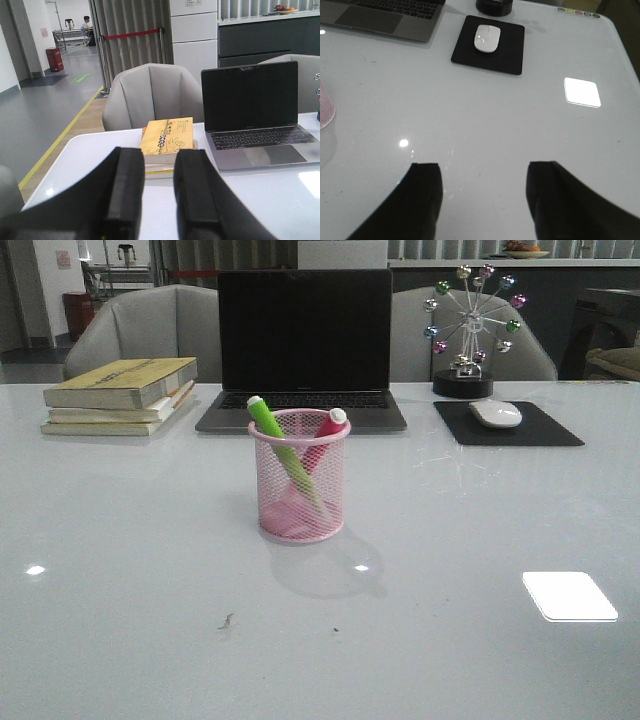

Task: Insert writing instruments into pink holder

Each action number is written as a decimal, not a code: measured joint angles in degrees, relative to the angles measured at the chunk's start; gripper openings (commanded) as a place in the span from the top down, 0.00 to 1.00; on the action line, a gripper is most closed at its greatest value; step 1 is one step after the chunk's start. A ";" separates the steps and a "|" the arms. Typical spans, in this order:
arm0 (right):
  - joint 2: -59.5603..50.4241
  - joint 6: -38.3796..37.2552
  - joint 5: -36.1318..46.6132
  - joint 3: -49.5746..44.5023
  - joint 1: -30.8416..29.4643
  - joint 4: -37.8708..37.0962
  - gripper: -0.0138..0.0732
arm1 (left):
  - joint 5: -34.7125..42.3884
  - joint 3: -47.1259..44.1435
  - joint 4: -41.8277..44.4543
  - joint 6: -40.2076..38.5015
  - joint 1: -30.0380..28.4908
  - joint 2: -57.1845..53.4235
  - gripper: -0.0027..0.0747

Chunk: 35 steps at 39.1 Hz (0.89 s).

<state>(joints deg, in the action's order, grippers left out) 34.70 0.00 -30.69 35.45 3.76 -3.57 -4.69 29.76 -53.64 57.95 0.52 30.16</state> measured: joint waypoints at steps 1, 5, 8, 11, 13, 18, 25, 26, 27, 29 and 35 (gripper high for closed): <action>0.00 0.00 0.28 0.00 0.00 0.00 0.28 | 0.00 0.00 0.00 0.00 0.00 0.00 0.64; 0.00 0.00 0.39 0.00 0.00 0.00 0.28 | 0.00 0.00 0.00 0.00 0.00 0.00 0.64; 0.00 0.00 0.48 0.00 0.00 0.00 0.28 | 0.04 0.00 0.00 0.00 0.00 0.00 0.64; 0.00 0.00 0.48 0.00 0.00 0.00 0.28 | 0.04 0.00 -0.10 0.00 0.00 0.00 0.64; 0.00 0.00 0.48 0.00 0.00 0.00 0.28 | 0.04 0.00 -0.10 0.00 0.00 0.00 0.64; 0.00 0.00 0.61 0.00 0.00 0.00 0.28 | 0.04 0.00 -0.10 0.00 0.00 0.00 0.64; 0.00 0.00 0.61 0.00 0.00 0.00 0.43 | 0.04 0.00 -0.10 0.00 0.00 0.00 0.64; 0.00 0.00 0.61 0.00 0.00 0.00 0.47 | 0.04 0.00 -0.10 0.00 0.00 0.00 0.64; 0.00 0.00 0.61 0.00 0.00 0.11 0.51 | 0.04 0.00 -0.10 0.00 0.00 0.00 0.64; 0.00 0.00 0.61 0.00 0.00 0.11 0.58 | 0.04 0.00 -0.10 0.00 0.00 0.00 0.64; 0.00 0.00 0.61 0.00 0.00 0.33 0.77 | 0.04 0.00 -0.10 0.00 0.00 0.00 0.64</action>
<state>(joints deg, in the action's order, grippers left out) 34.70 0.00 -30.07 35.45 3.76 -3.24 -4.65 29.76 -53.74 57.95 0.52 30.16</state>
